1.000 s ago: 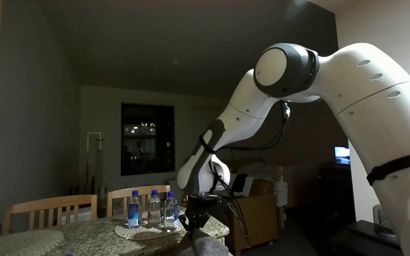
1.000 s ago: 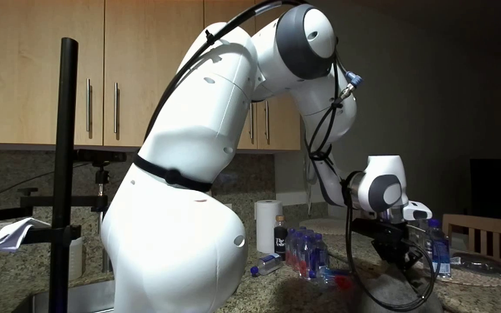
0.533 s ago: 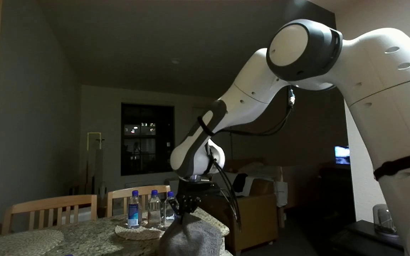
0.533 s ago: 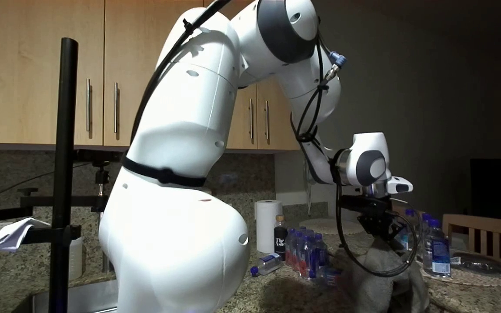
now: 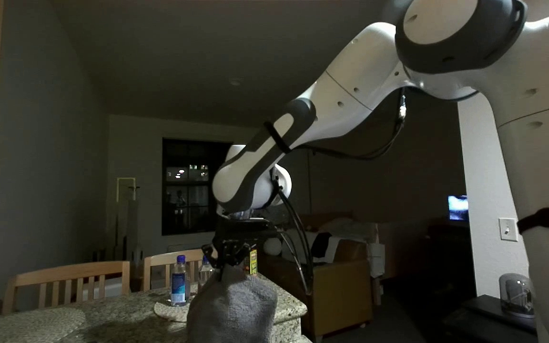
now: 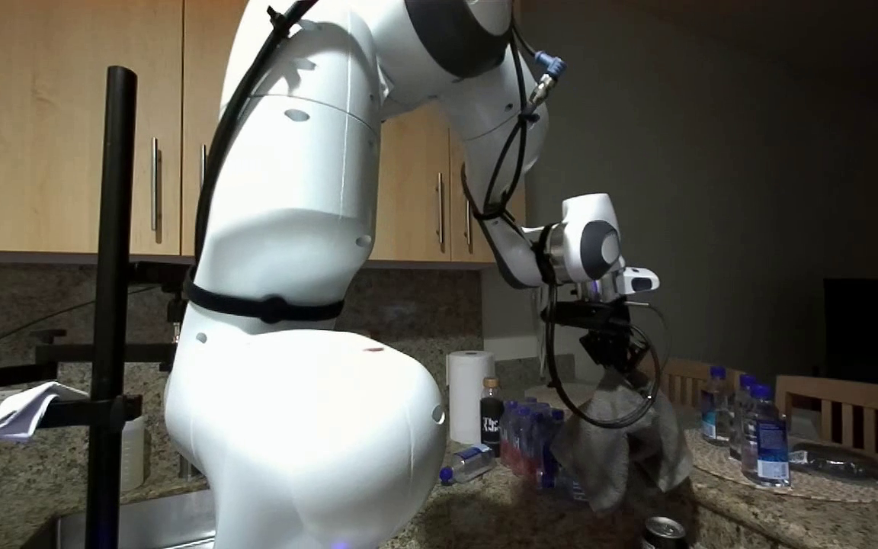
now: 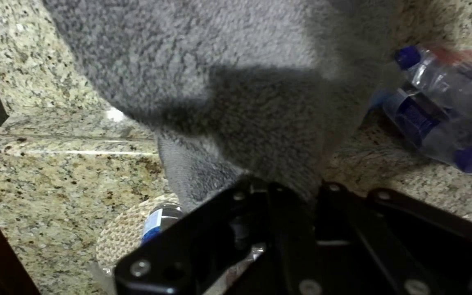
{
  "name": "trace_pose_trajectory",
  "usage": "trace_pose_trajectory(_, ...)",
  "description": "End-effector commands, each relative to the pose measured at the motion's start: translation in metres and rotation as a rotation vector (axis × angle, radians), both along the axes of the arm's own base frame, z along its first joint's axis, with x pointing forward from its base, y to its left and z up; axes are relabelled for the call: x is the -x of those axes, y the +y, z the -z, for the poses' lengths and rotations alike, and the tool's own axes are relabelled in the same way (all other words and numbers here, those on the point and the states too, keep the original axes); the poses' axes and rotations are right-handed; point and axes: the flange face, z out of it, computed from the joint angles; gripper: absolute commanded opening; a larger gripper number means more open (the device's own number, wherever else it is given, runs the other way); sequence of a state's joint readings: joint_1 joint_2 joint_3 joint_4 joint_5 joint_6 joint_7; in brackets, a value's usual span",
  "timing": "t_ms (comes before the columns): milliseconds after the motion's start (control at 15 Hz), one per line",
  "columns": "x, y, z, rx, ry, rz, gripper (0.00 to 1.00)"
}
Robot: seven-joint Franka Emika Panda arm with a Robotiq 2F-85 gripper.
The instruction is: Move the towel from right to left.
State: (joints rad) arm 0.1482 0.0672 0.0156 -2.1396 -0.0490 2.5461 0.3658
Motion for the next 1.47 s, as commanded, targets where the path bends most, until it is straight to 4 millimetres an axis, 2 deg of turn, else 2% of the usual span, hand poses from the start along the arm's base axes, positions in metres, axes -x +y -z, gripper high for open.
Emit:
trace_pose_trajectory(0,0.045,0.039,-0.016,-0.010,-0.037,0.023,0.09)
trace_pose_trajectory(200,0.071,0.076,-0.016,-0.021,-0.041,0.025,0.09)
trace_pose_trajectory(533,0.113,0.140,0.004,-0.073,-0.052,0.027,0.09)
trace_pose_trajectory(800,0.137,0.186,0.021,-0.130,-0.115,0.041,0.09)
trace_pose_trajectory(1133,0.146,0.210,0.032,-0.098,-0.223,0.077,0.09)
trace_pose_trajectory(1400,0.149,0.231,0.066,-0.053,-0.245,0.109,0.09)
